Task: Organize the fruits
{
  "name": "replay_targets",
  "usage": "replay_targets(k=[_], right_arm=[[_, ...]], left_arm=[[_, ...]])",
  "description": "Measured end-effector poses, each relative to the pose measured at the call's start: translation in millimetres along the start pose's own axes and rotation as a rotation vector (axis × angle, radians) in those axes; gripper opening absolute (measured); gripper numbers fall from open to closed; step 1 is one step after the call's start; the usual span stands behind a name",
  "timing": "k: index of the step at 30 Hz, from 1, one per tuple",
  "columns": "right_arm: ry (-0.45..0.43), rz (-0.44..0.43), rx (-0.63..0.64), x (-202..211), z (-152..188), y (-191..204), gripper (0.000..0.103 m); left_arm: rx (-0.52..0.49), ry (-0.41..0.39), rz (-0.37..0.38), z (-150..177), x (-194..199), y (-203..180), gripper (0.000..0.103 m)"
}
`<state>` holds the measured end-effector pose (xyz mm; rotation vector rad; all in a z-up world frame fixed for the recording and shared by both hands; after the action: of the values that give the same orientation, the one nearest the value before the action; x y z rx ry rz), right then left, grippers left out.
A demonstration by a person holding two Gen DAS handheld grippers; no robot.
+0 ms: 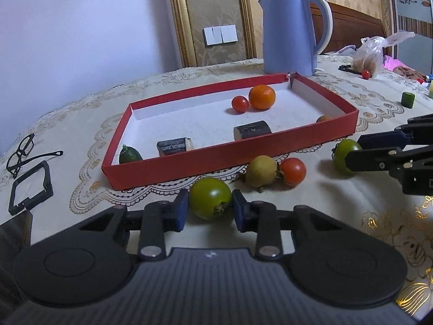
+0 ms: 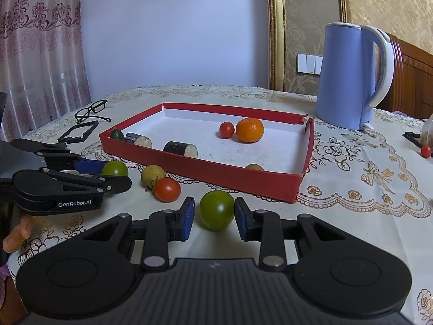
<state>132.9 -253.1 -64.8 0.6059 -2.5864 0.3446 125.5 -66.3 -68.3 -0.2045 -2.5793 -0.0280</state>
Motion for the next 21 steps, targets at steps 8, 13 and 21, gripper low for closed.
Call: replay_targets(k=[8, 13, 21], right_arm=[[-0.003, 0.006, -0.005, 0.6, 0.1, -0.6, 0.032], [-0.033, 0.019, -0.011, 6.5, -1.8, -2.4, 0.032], [-0.046, 0.035, 0.014, 10.8, -8.5, -3.2, 0.032]], left_arm=[[0.021, -0.108, -0.007, -16.0, 19.8, 2.0, 0.031], [0.055, -0.141, -0.029, -25.1, 26.0, 7.5, 0.031], [0.090, -0.136, -0.050, -25.2, 23.2, 16.2, 0.031]])
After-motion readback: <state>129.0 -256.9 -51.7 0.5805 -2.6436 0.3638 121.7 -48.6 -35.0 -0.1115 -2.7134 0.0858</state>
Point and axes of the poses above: each gripper's, at about its wrist camera, not at the fingertips, and x roughly against the way its jaws point, y to its left, z to its underside, the point moved 10 cm from there along -x, roughly the way its jaws point, and after that the axes turned 13 degrees about x, right-handed, at the moved point
